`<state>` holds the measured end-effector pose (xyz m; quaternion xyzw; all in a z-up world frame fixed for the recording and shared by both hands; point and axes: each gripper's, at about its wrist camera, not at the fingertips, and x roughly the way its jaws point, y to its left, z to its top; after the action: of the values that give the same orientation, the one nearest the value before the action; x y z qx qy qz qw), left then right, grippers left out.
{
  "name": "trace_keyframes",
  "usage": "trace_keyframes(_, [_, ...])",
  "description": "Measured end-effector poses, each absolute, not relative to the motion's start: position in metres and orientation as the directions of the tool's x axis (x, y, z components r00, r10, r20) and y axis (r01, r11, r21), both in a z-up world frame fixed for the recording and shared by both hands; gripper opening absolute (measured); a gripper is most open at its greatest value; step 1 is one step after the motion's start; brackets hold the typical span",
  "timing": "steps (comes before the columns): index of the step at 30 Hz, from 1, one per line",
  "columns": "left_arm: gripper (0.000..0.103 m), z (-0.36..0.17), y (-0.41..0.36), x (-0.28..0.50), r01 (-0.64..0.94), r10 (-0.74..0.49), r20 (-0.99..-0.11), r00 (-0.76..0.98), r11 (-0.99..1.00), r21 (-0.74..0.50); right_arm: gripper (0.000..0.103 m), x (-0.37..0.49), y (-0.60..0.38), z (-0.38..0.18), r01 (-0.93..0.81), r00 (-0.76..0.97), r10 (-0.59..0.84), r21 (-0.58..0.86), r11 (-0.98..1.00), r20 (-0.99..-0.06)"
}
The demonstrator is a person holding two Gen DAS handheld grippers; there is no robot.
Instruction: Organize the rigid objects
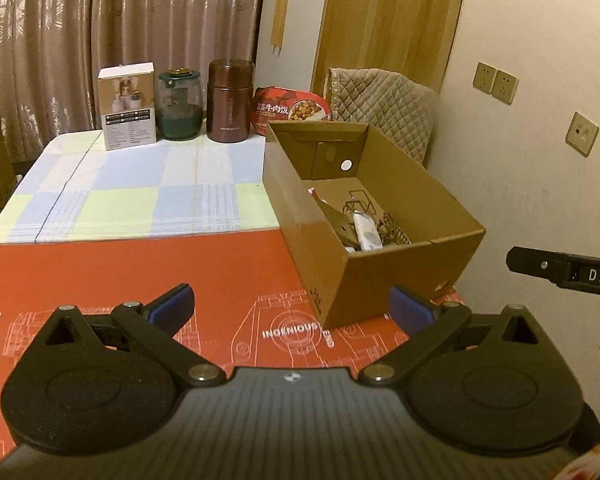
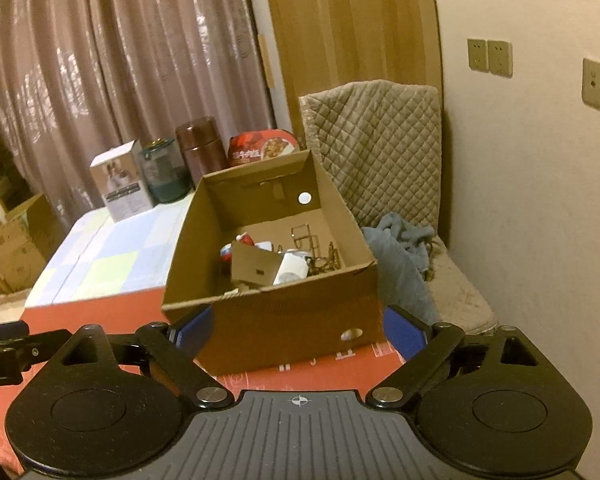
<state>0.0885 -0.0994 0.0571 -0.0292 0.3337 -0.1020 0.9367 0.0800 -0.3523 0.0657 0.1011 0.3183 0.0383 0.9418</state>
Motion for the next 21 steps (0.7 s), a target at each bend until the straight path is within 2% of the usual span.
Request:
trace_keyframes(11, [0.102, 0.071, -0.099, 0.054, 0.146, -0.223, -0.620, 0.752, 0.974, -0.172, 0.089, 0.041, -0.336, 0.082, -0.079, 0.778, 0.156, 0.151, 0.985, -0.608])
trace_keyframes(21, [0.102, 0.078, -0.095, 0.031, 0.131, -0.196, -0.617, 0.762, 0.980, -0.150, 0.089, 0.014, -0.329, 0.082, -0.076, 0.759, 0.144, 0.133, 0.988, -0.636])
